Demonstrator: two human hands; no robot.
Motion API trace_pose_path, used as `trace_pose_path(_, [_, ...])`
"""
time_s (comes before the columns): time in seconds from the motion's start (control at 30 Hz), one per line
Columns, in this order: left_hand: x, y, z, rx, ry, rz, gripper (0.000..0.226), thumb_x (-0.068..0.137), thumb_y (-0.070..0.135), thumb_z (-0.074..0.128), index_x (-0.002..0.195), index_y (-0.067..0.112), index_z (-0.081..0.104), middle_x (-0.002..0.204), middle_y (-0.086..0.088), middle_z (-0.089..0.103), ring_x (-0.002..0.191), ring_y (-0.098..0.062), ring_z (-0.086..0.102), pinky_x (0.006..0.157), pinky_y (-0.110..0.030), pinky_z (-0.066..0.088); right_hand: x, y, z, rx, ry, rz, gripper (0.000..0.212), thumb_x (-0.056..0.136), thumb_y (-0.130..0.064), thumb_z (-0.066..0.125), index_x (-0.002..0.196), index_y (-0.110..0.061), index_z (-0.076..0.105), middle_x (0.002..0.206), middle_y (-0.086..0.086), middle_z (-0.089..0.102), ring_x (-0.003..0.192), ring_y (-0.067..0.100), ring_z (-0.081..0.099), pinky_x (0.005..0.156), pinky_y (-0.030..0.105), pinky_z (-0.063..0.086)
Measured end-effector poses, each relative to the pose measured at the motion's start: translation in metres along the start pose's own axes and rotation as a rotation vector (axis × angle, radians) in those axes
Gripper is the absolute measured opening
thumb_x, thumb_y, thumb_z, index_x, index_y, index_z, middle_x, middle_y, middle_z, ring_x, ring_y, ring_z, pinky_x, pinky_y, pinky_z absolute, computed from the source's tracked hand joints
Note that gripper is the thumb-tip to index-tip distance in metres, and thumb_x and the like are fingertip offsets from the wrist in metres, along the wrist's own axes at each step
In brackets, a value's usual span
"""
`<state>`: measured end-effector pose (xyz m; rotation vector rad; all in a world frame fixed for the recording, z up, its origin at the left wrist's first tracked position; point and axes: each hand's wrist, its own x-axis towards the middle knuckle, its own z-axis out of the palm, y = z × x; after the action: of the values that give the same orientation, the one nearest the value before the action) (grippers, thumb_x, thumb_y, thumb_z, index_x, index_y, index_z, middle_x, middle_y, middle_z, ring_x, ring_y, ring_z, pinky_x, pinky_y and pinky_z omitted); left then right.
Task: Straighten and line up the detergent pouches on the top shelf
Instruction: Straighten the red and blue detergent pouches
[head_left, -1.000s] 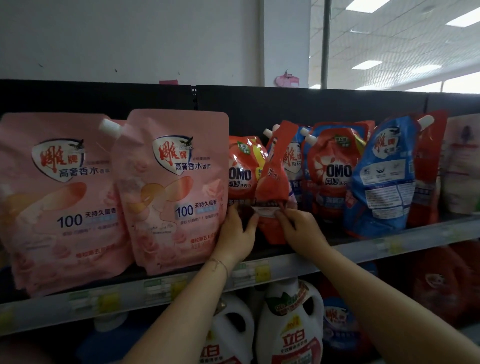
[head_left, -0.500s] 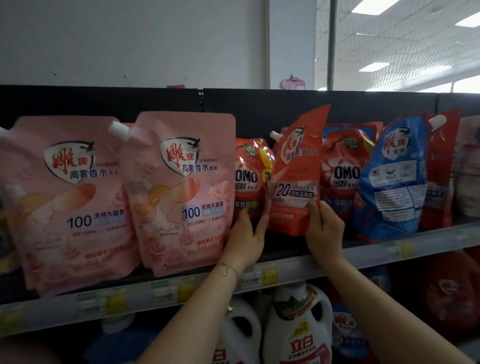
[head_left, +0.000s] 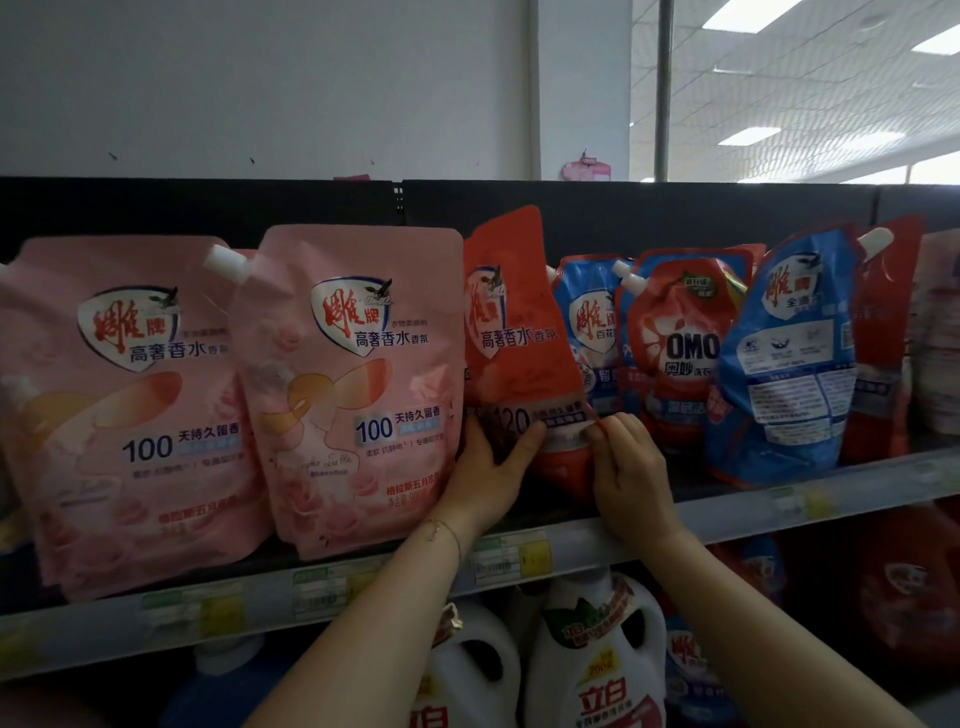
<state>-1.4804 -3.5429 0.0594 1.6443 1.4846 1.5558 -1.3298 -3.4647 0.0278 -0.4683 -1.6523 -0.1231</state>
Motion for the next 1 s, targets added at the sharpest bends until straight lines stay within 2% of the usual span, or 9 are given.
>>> trace_pose_path(0.13, [0.006, 0.0, 0.0, 0.034, -0.107, -0.113, 0.096, 0.08, 0.059, 0.06, 0.152, 0.026, 0.006, 0.152, 0.009, 0.03, 0.139, -0.012, 0.029, 0.103, -0.02, 0.022, 0.005, -0.003, 0.0, 0.004, -0.069, 0.197, 0.021, 0.1, -0.026, 0.035, 0.089, -0.014, 0.049, 0.084, -0.01, 0.046, 0.074, 0.001, 0.048, 0.064, 0.014, 0.037])
trace_pose_path(0.23, [0.01, -0.002, 0.0, 0.093, -0.172, -0.191, 0.099, 0.081, 0.062, 0.058, 0.153, 0.026, -0.001, 0.155, 0.008, 0.024, 0.142, -0.014, 0.022, 0.108, -0.023, 0.019, 0.011, -0.007, -0.003, 0.023, -0.109, 0.337, 0.013, 0.098, -0.008, 0.04, 0.106, -0.009, 0.051, 0.094, -0.002, 0.053, 0.08, 0.012, 0.053, 0.064, 0.02, 0.038])
trace_pose_path(0.33, [0.013, -0.003, 0.0, 0.097, -0.179, -0.229, 0.095, 0.086, 0.057, 0.055, 0.153, 0.022, -0.004, 0.157, 0.005, 0.021, 0.144, -0.016, 0.019, 0.114, -0.029, 0.016, 0.018, -0.01, -0.007, 0.043, -0.098, 0.449, 0.016, 0.095, -0.004, 0.042, 0.1, -0.019, 0.045, 0.09, -0.002, 0.056, 0.075, 0.011, 0.054, 0.058, 0.017, 0.037])
trace_pose_path(0.5, [0.012, -0.001, 0.001, 0.132, -0.144, -0.201, 0.076, 0.094, 0.044, 0.05, 0.153, 0.02, 0.01, 0.156, 0.001, 0.024, 0.143, -0.017, 0.021, 0.112, -0.026, 0.018, 0.021, -0.009, -0.009, 0.019, -0.127, 0.492, 0.015, 0.095, -0.004, 0.039, 0.097, -0.018, 0.044, 0.085, 0.002, 0.06, 0.071, 0.016, 0.058, 0.056, 0.025, 0.043])
trace_pose_path(0.7, [0.011, -0.002, 0.0, 0.215, -0.134, -0.191, 0.067, 0.092, 0.048, 0.053, 0.148, 0.022, 0.028, 0.151, -0.002, 0.032, 0.138, -0.02, 0.032, 0.112, -0.03, 0.024, 0.025, -0.007, -0.01, 0.149, -0.137, 0.606, 0.016, 0.097, -0.005, 0.041, 0.11, -0.014, 0.046, 0.081, -0.011, 0.057, 0.071, 0.004, 0.057, 0.056, 0.018, 0.041])
trace_pose_path(0.8, [0.012, -0.006, 0.0, 0.292, -0.152, -0.202, 0.067, 0.09, 0.055, 0.051, 0.147, 0.026, 0.031, 0.152, -0.001, 0.028, 0.14, -0.022, 0.026, 0.116, -0.036, 0.02, 0.026, -0.007, -0.012, 0.324, -0.125, 0.661, 0.023, 0.095, -0.012, 0.053, 0.117, -0.016, 0.045, 0.092, -0.011, 0.061, 0.088, 0.009, 0.062, 0.065, 0.018, 0.045])
trace_pose_path(0.87, [0.013, -0.009, -0.001, 0.324, -0.169, -0.204, 0.071, 0.088, 0.059, 0.05, 0.148, 0.028, 0.027, 0.153, -0.001, 0.024, 0.142, -0.023, 0.021, 0.117, -0.038, 0.018, 0.026, -0.006, -0.012, 0.4, -0.137, 0.647, 0.041, 0.089, -0.022, 0.066, 0.122, -0.02, 0.042, 0.101, -0.016, 0.061, 0.096, 0.002, 0.061, 0.071, 0.013, 0.046])
trace_pose_path(0.93, [0.013, -0.009, 0.0, 0.332, -0.167, -0.207, 0.072, 0.088, 0.059, 0.049, 0.148, 0.028, 0.024, 0.153, 0.001, 0.023, 0.142, -0.022, 0.019, 0.116, -0.036, 0.016, 0.028, -0.004, -0.011, 0.444, -0.155, 0.662, 0.06, 0.08, -0.029, 0.075, 0.128, -0.023, 0.038, 0.109, -0.018, 0.06, 0.099, -0.003, 0.059, 0.078, 0.014, 0.048])
trace_pose_path(1.0, [0.012, -0.007, 0.001, 0.326, -0.159, -0.197, 0.07, 0.089, 0.057, 0.05, 0.148, 0.027, 0.026, 0.152, 0.001, 0.026, 0.141, -0.02, 0.022, 0.114, -0.032, 0.018, 0.032, -0.001, -0.009, 0.472, -0.169, 0.718, 0.06, 0.078, -0.03, 0.078, 0.126, -0.021, 0.044, 0.109, -0.014, 0.062, 0.1, 0.002, 0.061, 0.08, 0.018, 0.05])
